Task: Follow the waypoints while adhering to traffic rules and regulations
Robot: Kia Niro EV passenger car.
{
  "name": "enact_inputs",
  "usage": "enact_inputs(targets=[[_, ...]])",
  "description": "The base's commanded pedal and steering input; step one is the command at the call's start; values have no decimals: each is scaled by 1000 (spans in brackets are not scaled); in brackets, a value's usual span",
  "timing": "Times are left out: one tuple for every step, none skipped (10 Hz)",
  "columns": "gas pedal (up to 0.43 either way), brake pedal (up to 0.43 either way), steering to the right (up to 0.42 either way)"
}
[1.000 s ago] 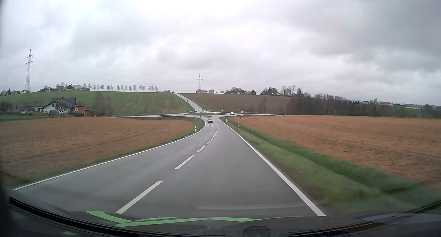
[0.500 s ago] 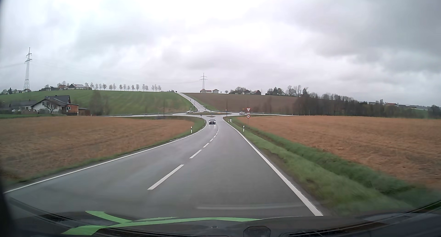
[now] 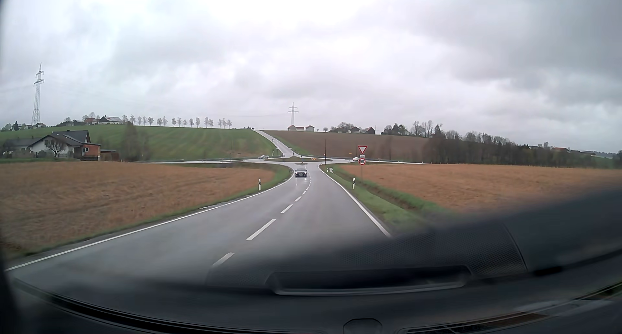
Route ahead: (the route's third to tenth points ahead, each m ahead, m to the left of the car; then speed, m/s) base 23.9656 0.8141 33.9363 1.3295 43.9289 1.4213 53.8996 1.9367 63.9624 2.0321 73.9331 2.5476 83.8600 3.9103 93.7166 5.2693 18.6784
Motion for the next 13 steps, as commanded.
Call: enact_inputs(targets=[[0, 134, -9], [0, 140, -9], [0, 140, -9], [0, 134, -9], [0, 140, -8], [0, 140, -5], [0, 152, -2], [0, 165, -2], [0, 189, -2], [0, 195, -2], [0, 201, -3], [0, 207, -3], [0, 207, -3]])
